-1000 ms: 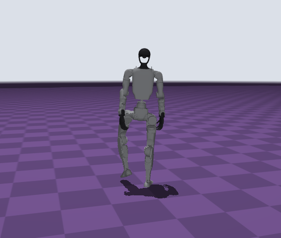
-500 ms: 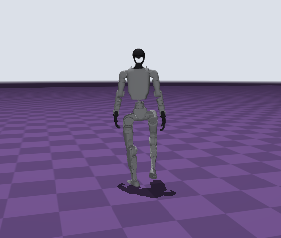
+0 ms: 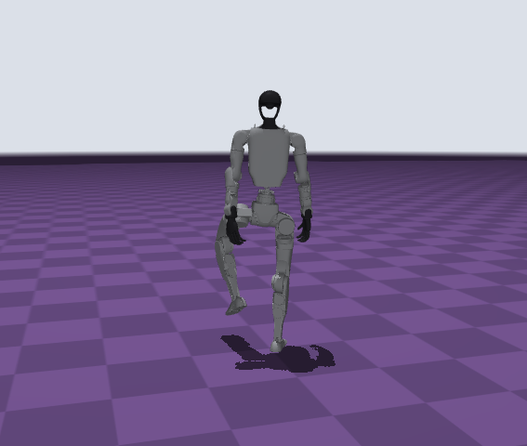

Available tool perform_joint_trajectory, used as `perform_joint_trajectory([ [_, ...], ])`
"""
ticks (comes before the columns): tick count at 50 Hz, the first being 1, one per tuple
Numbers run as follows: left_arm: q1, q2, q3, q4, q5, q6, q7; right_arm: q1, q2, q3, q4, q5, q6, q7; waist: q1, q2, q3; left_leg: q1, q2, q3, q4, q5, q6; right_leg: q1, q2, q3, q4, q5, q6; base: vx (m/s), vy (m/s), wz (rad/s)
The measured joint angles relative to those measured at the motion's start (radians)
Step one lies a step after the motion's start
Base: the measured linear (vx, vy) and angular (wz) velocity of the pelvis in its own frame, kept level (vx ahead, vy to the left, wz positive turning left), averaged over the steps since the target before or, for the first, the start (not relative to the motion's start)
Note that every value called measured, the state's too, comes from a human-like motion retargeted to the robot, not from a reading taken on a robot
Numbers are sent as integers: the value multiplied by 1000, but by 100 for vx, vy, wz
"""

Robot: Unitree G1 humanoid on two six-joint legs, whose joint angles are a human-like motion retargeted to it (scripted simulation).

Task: In place motions

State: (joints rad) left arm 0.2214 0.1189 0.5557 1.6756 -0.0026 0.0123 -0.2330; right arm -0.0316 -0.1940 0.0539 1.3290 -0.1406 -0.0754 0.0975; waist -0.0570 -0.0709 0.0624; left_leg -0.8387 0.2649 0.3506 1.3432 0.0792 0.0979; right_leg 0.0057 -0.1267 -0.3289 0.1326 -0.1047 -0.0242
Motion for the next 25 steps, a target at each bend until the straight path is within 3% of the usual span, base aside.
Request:
perform_joint_trajectory([
  [4, 8, 7, -7, -18, 0, -7, 12, 43, 9, -4, 26, 0, 2, -3, -33, 16, -54, 217, -92, -17, -278, 31, -59, 8, 9, -20, -29, 0, 22, 10, 0, 26],
  [8, -5, 20, -23, -42, -4, -7, 22, 109, 7, -16, 73, -19, 8, 9, -55, 55, -96, 559, -196, -45, -766, 92, -108, 5, 39, -31, 38, -52, 45, 23, 1, -6],
  [10, -28, 22, -34, -60, -14, -8, 27, 135, 1, -24, 101, -25, 7, 13, -63, 82, -82, 738, -229, -38, -1028, -99, -101, 1, 73, -3, 114, -81, 59, 22, 5, -7],
  [12, -52, 15, -52, -80, -24, -8, 28, 156, -9, -33, 120, -32, 12, 16, -107, 104, -82, 829, -203, 93, -1137, -210, -49, -11, 75, -50, 183, -38, 79, 14, 11, 52],
  [14, -132, 6, -67, -92, -30, -1, 28, 155, -14, -45, 147, -32, 30, 15, -127, 141, -81, 810, -176, 97, -1201, -175, -53, -132, 58, -53, 395, 120, 132, -21, 8, -14],
  [15, -186, 5, -67, -95, -28, 2, 30, 140, -11, -53, 157, -20, 38, 12, -109, 147, -63, 764, -187, 17, -1190, -154, -46, -223, 36, 0, 540, 192, 166, -48, 7, -55],
  [16, -220, 3, -79, -118, -28, -8, 33, 131, -9, -61, 164, 7, 30, 4, -113, 148, -32, 766, -180, 14, -1203, -137, -46, -311, 72, 85, 656, 220, 173, -51, 8, -34],
  [18, -278, 12, -139, -170, -50, -20, 26, 115, -10, -64, 176, 52, 15, 3, -111, 146, 0, 773, -177, 57, -1236, -114, -41, -462, 84, 158, 870, 193, 167, -39, 9, -8],
  [20, -327, 38, -182, -211, -45, -16, 9, 100, -8, -51, 181, 40, 26, 23, -145, 157, -9, 736, -178, 45, -1249, -99, -34, -612, 33, 131, 1058, 133, 137, -22, 4, 13],
  [25, -337, 38, -199, -255, 29, -43, 61, 136, -9, -46, 179, -5, 33, 32, -201, 193, -56, 697, -158, 21, -1259, -86, -32, -737, 80, 162, 1136, 109, 175, 4, -1, 29],
])
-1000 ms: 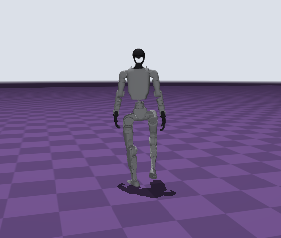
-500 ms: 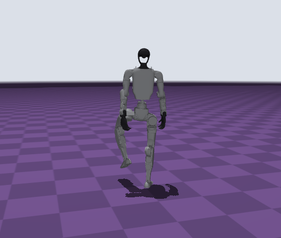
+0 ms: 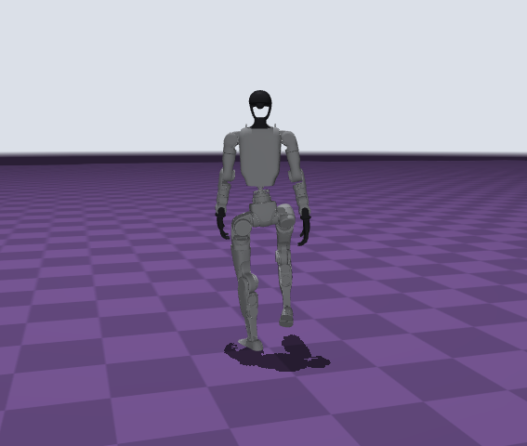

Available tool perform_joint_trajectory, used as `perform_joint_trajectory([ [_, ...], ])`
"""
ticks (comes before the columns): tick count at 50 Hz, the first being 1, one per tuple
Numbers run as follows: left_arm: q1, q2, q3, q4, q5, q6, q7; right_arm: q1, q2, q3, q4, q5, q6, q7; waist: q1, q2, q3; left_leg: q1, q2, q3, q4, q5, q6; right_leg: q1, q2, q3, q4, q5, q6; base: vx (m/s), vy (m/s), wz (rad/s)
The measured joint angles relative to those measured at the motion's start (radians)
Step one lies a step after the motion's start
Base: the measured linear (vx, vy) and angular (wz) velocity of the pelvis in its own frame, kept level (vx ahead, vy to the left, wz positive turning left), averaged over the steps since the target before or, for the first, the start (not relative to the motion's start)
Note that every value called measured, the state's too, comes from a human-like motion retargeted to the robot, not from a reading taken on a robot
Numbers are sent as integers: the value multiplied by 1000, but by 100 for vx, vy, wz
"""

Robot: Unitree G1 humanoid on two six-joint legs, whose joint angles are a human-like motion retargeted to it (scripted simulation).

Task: In place motions

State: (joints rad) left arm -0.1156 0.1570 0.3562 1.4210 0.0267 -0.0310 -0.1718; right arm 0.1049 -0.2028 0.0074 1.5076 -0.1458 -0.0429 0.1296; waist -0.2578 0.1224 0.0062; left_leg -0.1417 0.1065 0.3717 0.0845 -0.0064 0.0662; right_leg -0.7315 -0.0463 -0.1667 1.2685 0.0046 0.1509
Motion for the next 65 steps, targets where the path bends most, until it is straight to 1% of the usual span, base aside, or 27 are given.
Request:
perform_joint_trajectory([
  [4, 3, -8, -7, 0, -10, 7, -29, 12, 1, -5, 0, 14, 0, -10, 30, -33, 12, 46, -23, 21, -13, -9, -4, 176, 2, 15, -225, 31, -14, 7, -2, -19],
  [8, 59, -30, 8, 24, 10, 2, -25, 14, -8, -10, 17, 37, 9, -10, 68, -74, -3, 100, -69, 35, -10, -39, -13, 469, 26, 26, -678, 89, -33, 21, -4, -2],
  [10, 100, -35, 16, 46, 12, 3, -31, 9, -8, -8, 13, 34, 10, -17, 61, -98, 10, 138, -84, 29, 21, -70, -24, 645, 34, -19, -925, -99, -54, 23, -7, 41],
  [11, 126, -34, 22, 58, 13, 6, -38, 7, -9, -4, 7, 30, 8, -19, 81, -112, 8, 148, -80, 57, 54, -89, -34, 704, -5, -126, -990, -152, -100, 23, -8, -29],
  [12, 150, -34, 28, 69, 17, 10, -44, 4, -9, 0, 3, 27, 8, -18, 106, -126, 4, 147, -76, 90, 99, -87, -39, 750, -36, -189, -1046, -183, -128, 22, -10, -88],
  [13, 173, -33, 34, 82, 24, 16, -49, -3, -8, 1, -1, 26, 9, -14, 143, -141, -6, 122, -73, 133, 171, -45, -34, 767, -51, -160, -1080, -171, -119, 5, -11, -25],
  [15, 169, -36, 43, 114, 21, 26, -40, -54, 2, -15, -19, 25, 21, 2, 107, -168, 11, -18, -37, 90, 411, 144, -44, 736, -94, -153, -1088, -143, -100, -32, -11, 107],
  [17, 151, -38, 83, 142, -14, 13, -22, -109, 10, 0, -66, 28, 10, -7, 116, -178, 62, -250, -12, -22, 733, 265, 0, 729, -116, -163, -1097, -123, -99, -49, -10, 55],
  [20, 160, -26, 105, 155, -49, 19, -64, -166, 2, 38, -125, 9, -12, -4, 137, -190, 118, -510, 138, -20, 1191, 142, 71, 743, -102, -176, -1117, -106, -142, -15, -8, -5],
  [23, 209, -38, 149, 186, -3, 28, -63, -166, -2, 37, -148, -41, -13, -12, 192, -181, 85, -780, 202, -71, 1468, 73, 126, 723, -73, -167, -1135, -94, -186, 20, -7, -26],
  [26, 264, -36, 142, 198, -36, 16, -68, -166, 4, 43, -153, -20, -21, -22, 249, -208, 70, -914, 245, -57, 1572, 21, 122, 698, -86, -166, -1121, -97, -215, 14, -6, -51],
  [29, 279, -24, 157, 212, -22, 26, -73, -182, 20, 46, -160, 2, -20, -10, 245, -219, 86, -886, 259, -33, 1522, 17, 99, 703, -93, -160, -1111, -105, -218, -1, -1, -12],
  [32, 293, -9, 153, 230, -4, 29, -57, -162, 32, 48, -164, 1, -25, -6, 201, -191, 66, -757, 218, -43, 1369, 39, 68, 736, -69, -178, -1140, -104, -203, 15, 7, 42],
  [35, 310, -7, 149, 232, 2, 30, -47, -115, 32, 51, -153, -23, -31, -6, 153, -179, 18, -520, 99, -64, 1071, 97, 3, 757, -75, -192, -1153, -114, -175, 25, 8, 32],
  [37, 320, -15, 152, 222, -4, 23, -38, -74, 32, 53, -141, -37, -30, -6, 154, -171, -22, -326, 12, -86, 774, 161, -60, 748, -72, -178, -1142, -122, -155, 26, 6, -39],
  [38, 313, -14, 151, 224, -12, 24, -30, -59, 29, 48, -126, -52, -28, -2, 153, -168, -15, -188, -32, -96, 579, 206, -72, 756, -76, -175, -1102, -144, -143, 29, 5, -53],
  [40, 297, -13, 147, 221, -25, 19, -15, -26, 27, 39, -100, -67, -28, -2, 152, -135, 1, 49, -90, -126, 236, 98, -73, 753, -39, -142, -1011, -167, -127, 34, 9, -46],
  [42, 276, -24, 135, 216, -41, 15, -4, 1, 15, 26, -71, -82, -22, 0, 118, -109, -8, 192, -40, 73, 82, -102, -24, 691, -34, -147, -844, -77, -102, 23, 15, -37],
  [43, 252, -31, 136, 218, -51, 18, -1, 1, 8, 25, -59, -88, -12, 3, 116, -91, -21, 197, -20, 150, 41, -112, -22, 612, -45, -144, -712, 8, -87, -9, 11, -49],
  [45, 155, -41, 139, 209, -60, 18, 12, -14, 5, 5, -42, -60, 9, 1, 51, -42, 3, 114, -4, 6, 29, -75, -25, 351, -28, -31, -334, 179, -7, -41, 7, 3],
  [47, 73, -22, 85, 167, -85, 16, 0, -26, 5, -11, -15, 19, -7, -15, 25, -45, 65, 86, -2, -34, 41, -55, -18, 188, 102, 128, -134, 151, 48, -53, 11, 32],
  [50, -60, 35, 55, 129, -34, 39, -20, -44, 8, -16, 51, 64, 11, 37, -61, -11, 108, 52, 32, -60, 22, -36, -8, -43, 30, 28, 157, 80, -2, -36, 6, 81],
  [53, -59, 26, 45, 54, 21, 9, 19, 6, -8, -21, 101, 14, 23, 34, -99, 37, 52, 3, 56, -87, 12, -24, -9, -183, 49, 32, 261, 24, 3, 15, -2, 52],
  [55, -59, 26, -15, 25, 1, -11, 22, 51, -15, -31, 114, -5, 18, 5, -79, 54, 0, -19, 57, -88, 2, -20, -10, -213, 49, 34, 262, 6, 4, 24, -6, 16],
  [59, -74, 23, -35, 7, 5, -4, 5, 68, -19, -42, 116, -26, 21, -1, -33, 9, 6, 33, 18, -53, -21, -19, -10, -40, 32, 47, 85, 17, -3, 4, 1, -22],
  [62, -41, 3, -1, 16, 7, -11, 10, 56, -28, -29, 107, -25, 27, -1, 24, -26, 1, 86, -12, 7, -25, -41, -15, 196, 58, 81, -206, 44, -2, 15, 2, -90],
  [65, 32, -26, 27, 40, -5, -20, 6, 46, -29, -20, 75, -24, 27, -8, 45, -46, -6, 123, -31, 29, 6, -81, -23, 476, 73, 63, -637, 114, -27, 20, 0, -20],
])
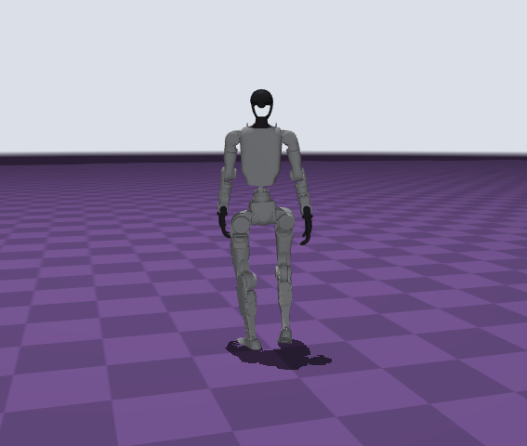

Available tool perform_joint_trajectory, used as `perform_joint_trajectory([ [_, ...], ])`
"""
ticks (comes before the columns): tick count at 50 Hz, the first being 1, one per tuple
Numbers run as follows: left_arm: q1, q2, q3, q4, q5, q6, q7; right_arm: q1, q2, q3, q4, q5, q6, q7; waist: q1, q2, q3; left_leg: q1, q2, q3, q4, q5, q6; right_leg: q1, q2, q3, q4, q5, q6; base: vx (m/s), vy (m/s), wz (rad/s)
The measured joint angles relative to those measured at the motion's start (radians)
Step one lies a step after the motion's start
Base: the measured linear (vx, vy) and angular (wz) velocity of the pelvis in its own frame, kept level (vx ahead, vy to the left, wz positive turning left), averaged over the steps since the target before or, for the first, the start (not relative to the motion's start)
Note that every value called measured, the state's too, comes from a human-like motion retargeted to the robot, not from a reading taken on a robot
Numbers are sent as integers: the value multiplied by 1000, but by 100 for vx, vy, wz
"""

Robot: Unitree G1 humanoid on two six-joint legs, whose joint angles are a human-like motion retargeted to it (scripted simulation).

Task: In place motions

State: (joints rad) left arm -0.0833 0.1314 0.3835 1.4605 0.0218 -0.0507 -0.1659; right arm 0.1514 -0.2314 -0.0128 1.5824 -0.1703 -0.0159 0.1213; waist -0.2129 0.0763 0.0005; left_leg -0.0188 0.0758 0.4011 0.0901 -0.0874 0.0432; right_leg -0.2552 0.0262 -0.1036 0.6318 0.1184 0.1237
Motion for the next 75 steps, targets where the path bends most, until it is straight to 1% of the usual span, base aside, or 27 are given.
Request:
perform_joint_trajectory([
  [2, 52, -11, 24, 26, -9, -2, -3, -13, 9, 7, -30, 6, -4, -6, -12, -28, 18, 15, -11, -17, 66, -25, -10, 184, 3, -53, -265, -158, -8, 13, -11, 11],
  [4, 107, -9, 56, 57, -16, 10, -16, -30, 22, 27, -55, 13, -9, -10, 34, -64, 3, -13, -4, 40, 190, 18, -22, 288, -104, -252, -399, -285, -70, 13, -12, -77],
  [6, 133, -5, 76, 87, -15, 31, -31, -65, 42, 24, -80, 21, -5, -5, 66, -104, -17, -174, 33, 60, 445, 197, -26, 271, -142, -212, -458, -277, -78, -18, -16, 5],
  [8, 112, -3, 83, 112, -37, 36, -24, -122, 60, 9, -121, 34, -8, 2, 88, -107, 42, -394, 88, -27, 731, 378, 18, 257, -142, -198, -471, -255, -76, -56, -20, 63],
  [12, 94, 19, 100, 143, -88, 41, -61, -230, 57, 56, -212, -4, -27, 13, 124, -119, 171, -723, 288, -26, 1211, 241, 138, 262, -106, -229, -469, -240, -125, -44, -17, 15],
  [15, 156, 0, 123, 165, -28, 46, -61, -222, 43, 55, -223, -59, -39, -26, 177, -136, 135, -941, 275, -60, 1393, 174, 154, 240, -120, -211, -474, -224, -141, 18, -1, -38],
  [19, 244, -18, 128, 181, -25, 39, -64, -196, 35, 78, -217, -4, -41, -6, 208, -154, 88, -1040, 279, -29, 1454, 129, 125, 207, -141, -214, -466, -215, -159, 17, 1, -28],
  [25, 254, -11, 141, 213, -23, 52, -57, -179, 46, 60, -201, 28, -39, -5, 160, -125, 76, -823, 208, -41, 1247, 149, 76, 243, -130, -235, -505, -207, -140, 3, 4, 21],
  [30, 285, -13, 133, 180, -25, 37, -41, -84, 53, 56, -182, -7, -38, -5, 132, -103, -28, -419, 39, -67, 700, 244, -27, 238, -127, -241, -511, -223, -101, 22, 4, -10],
  [31, 272, -6, 129, 179, -31, 41, -35, -70, 51, 47, -172, -20, -38, -5, 120, -89, -12, -288, 1, -84, 517, 277, -41, 251, -118, -247, -468, -247, -92, 24, 1, -10],
  [32, 260, -1, 124, 178, -37, 43, -28, -56, 50, 39, -162, -29, -38, -4, 109, -74, 0, -169, -27, -88, 352, 248, -48, 258, -105, -248, -422, -262, -83, 26, 4, -5],
  [33, 248, 2, 120, 175, -44, 41, -20, -41, 49, 33, -154, -31, -38, -2, 100, -59, 8, -73, -36, -70, 223, 97, -43, 251, -85, -239, -368, -258, -73, 22, 7, 8],
  [35, 211, 0, 102, 169, -62, 42, -9, -19, 39, 19, -136, -35, -33, 5, 48, -37, 5, 42, -4, 92, 86, -73, 26, 187, -101, -288, -185, -134, -42, 6, 10, 33],
  [37, 126, 0, 92, 161, -68, 51, -13, -30, 33, 0, -124, -18, -22, 5, 28, 3, 11, -13, 22, 64, 41, -24, 19, -37, -130, -208, 163, 29, 39, -28, 11, 11],
  [38, 89, 1, 81, 144, -69, 51, -16, -31, 34, -4, -119, 7, -23, -6, 10, 8, 49, -34, 12, -29, 54, -6, 24, -131, -66, -87, 276, 73, 75, -39, 10, 18],
  [42, -56, 53, 13, 50, -57, 57, -37, -76, 40, -5, -54, 82, -18, 13, -57, 19, 98, -81, 22, -46, 22, 32, 32, -447, -93, -44, 641, -20, 53, -42, 7, 45],
  [47, -64, 51, -18, -45, -13, 12, 15, -25, 31, -9, -27, 22, -6, 17, -104, 72, 34, -129, 53, -78, -2, 52, 25, -625, -53, -28, 786, -101, 74, 10, -2, 31],
  [52, -67, 44, -33, -46, -23, 18, -22, -17, 25, -14, -30, 19, -4, 14, -64, 29, 41, -64, 25, -27, -31, 50, 18, -433, -56, -10, 592, -92, 62, 5, -1, -26],
  [57, 25, 6, -11, -10, -2, 16, -19, -21, 9, 3, -34, 24, -4, -3, -6, -17, 11, 8, -15, 24, -11, -1, 6, -24, -13, 1, 23, -39, 23, 21, -3, -33],
  [58, 50, 0, -9, 0, 2, 16, -20, -25, 10, 3, -36, 27, -5, -7, -8, -33, 14, 22, -24, 21, 15, -20, 3, 69, -15, -23, -112, -69, 21, 25, -4, 27],
  [60, 111, -10, -3, 16, 6, 16, -22, -32, 13, 13, -42, 38, -9, -15, 18, -58, 20, 24, -27, 17, 109, -30, -5, 231, -68, -171, -305, -268, -50, 25, -6, -6],
  [62, 163, -13, 24, 32, 10, 21, -28, -57, 20, 36, -47, 51, -7, -13, 58, -98, 2, -62, 14, 100, 337, 135, -24, 277, -135, -263, -400, -312, -99, 1, -16, -32],
  [63, 169, -11, 43, 42, 14, 27, -34, -90, 28, 39, -54, 56, -2, -4, 74, -113, -3, -195, 68, 98, 532, 255, -27, 256, -134, -185, -409, -306, -84, -34, -15, 33],
  [65, 152, -18, 69, 66, -18, 26, -26, -163, 44, 35, -95, 55, -4, 4, 68, -104, 89, -481, 79, -76, 848, 484, 68, 241, -130, -188, -408, -271, -78, -60, -15, 61],
  [67, 137, -11, 105, 95, -70, 27, -42, -238, 45, 67, -152, 44, -11, 22, 146, -115, 175, -650, 230, -46, 1122, 351, 119, 250, -113, -191, -401, -265, -117, -53, -20, -62],
  [70, 145, -7, 144, 148, -61, 51, -100, -299, 40, 82, -230, -23, -21, 20, 205, -150, 256, -867, 338, -24, 1378, 244, 206, 275, -111, -151, -405, -250, -146, -14, -16, -53],
  [75, 286, -15, 119, 194, -12, 36, -78, -275, 32, 99, -274, -17, -57, -5, 313, -191, 148, -1248, 345, -11, 1544, 120, 212, 183, -159, -153, -379, -236, -165, 22, 4, -73],
])
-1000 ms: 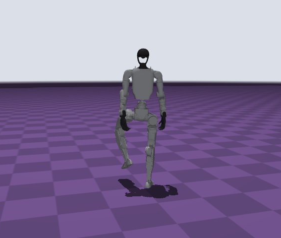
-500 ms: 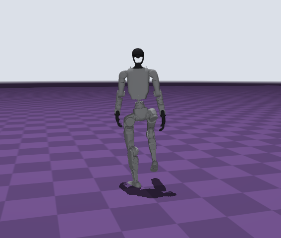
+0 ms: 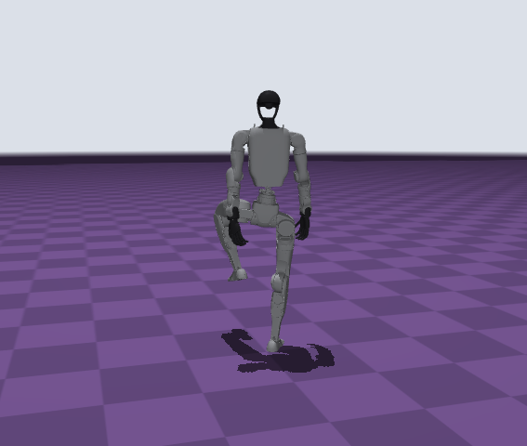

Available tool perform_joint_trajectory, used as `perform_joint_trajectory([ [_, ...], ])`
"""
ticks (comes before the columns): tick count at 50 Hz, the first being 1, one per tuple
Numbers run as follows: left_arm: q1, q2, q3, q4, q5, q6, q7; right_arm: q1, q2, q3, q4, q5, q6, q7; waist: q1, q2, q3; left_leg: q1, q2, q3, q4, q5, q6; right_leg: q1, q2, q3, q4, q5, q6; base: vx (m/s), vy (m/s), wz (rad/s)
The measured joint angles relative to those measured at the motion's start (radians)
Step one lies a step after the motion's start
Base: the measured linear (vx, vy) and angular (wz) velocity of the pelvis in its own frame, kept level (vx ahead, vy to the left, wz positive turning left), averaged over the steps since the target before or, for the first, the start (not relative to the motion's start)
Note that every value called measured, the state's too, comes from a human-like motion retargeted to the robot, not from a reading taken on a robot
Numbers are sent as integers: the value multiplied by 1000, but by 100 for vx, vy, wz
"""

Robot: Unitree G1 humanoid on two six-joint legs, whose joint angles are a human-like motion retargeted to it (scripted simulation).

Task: In place motions

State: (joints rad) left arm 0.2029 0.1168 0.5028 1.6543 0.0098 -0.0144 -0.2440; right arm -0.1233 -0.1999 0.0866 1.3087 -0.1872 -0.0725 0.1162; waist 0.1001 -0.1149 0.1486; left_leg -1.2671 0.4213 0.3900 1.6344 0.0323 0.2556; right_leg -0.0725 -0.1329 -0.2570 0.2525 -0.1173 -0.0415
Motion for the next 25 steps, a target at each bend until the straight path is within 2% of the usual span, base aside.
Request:
perform_joint_trajectory([
  [3, 23, 1, 24, 18, 26, 8, 0, -22, 15, 11, -8, 12, 7, 20, -31, -17, -2, -34, -20, 25, -16, -22, -38, -12, -17, 21, 9, -5, 4, -3, 4, -10],
  [7, 11, 22, 20, 37, 16, 23, 15, -8, 30, 5, -7, 44, 6, 23, -67, 22, -24, 106, -16, -5, -75, -21, -48, 13, 20, 19, -24, -3, 6, 6, 2, 20],
  [10, -1, 31, 17, 8, 1, 28, 16, 32, 35, -3, 9, 45, 3, 19, -107, 58, -45, 342, -62, -16, -228, 11, -85, 56, 46, -5, -65, -1, 15, 15, 6, 34],
  [12, 7, 24, 19, -19, -6, 14, 20, 78, 36, 2, 21, 39, 4, 16, -118, 66, -104, 520, -141, -13, -426, 45, -146, 49, 48, 6, -101, 10, 30, 16, 9, -17],
  [15, 3, 27, 17, -60, -19, -1, 32, 150, 29, 0, 48, 17, 9, 20, -137, 92, -172, 803, -274, -50, -824, 109, -241, 46, 64, -11, -101, -5, 48, 28, 2, -18],
  [16, -11, 32, 12, -60, -27, 6, 40, 173, 22, -14, 70, -8, 10, 25, -156, 101, -164, 956, -324, -45, -1030, 160, -249, 72, 62, -28, -68, -30, 58, 44, 6, 15],
  [17, -23, 36, 7, -61, -32, 11, 47, 196, 16, -28, 90, -28, 10, 28, -174, 112, -160, 1090, -360, -31, -1214, 142, -254, 89, 68, -38, -33, -48, 68, 47, 6, 24],
  [18, -33, 39, 4, -63, -34, 10, 54, 221, 13, -37, 105, -36, 11, 27, -189, 127, -164, 1190, -370, 4, -1354, -11, -251, 87, 88, -37, 7, -53, 77, 39, 4, 49],
  [20, -68, 32, -12, -62, -51, 10, 62, 262, -2, -66, 136, -49, 20, 24, -272, 151, -190, 1308, -346, 203, -1499, -158, -193, 22, 88, -90, 155, 49, 102, 17, 7, 79],
  [22, -179, 32, -9, -55, -61, 18, 67, 247, -4, -103, 158, -25, 41, 19, -280, 189, -164, 1246, -318, 123, -1525, -115, -214, -203, 63, -19, 518, 234, 185, -32, 10, 19],
  [23, -225, 32, -2, -69, -59, 13, 74, 243, -3, -116, 165, 6, 42, 9, -315, 201, -101, 1234, -317, -5, -1515, -97, -208, -289, 125, 92, 664, 277, 225, -50, 6, 41],
  [25, -313, 50, -44, -106, -97, 6, 66, 222, -7, -132, 197, 85, 33, -6, -322, 189, -48, 1223, -321, 29, -1529, -75, -199, -472, 177, 193, 924, 236, 245, -51, 7, 23],
])
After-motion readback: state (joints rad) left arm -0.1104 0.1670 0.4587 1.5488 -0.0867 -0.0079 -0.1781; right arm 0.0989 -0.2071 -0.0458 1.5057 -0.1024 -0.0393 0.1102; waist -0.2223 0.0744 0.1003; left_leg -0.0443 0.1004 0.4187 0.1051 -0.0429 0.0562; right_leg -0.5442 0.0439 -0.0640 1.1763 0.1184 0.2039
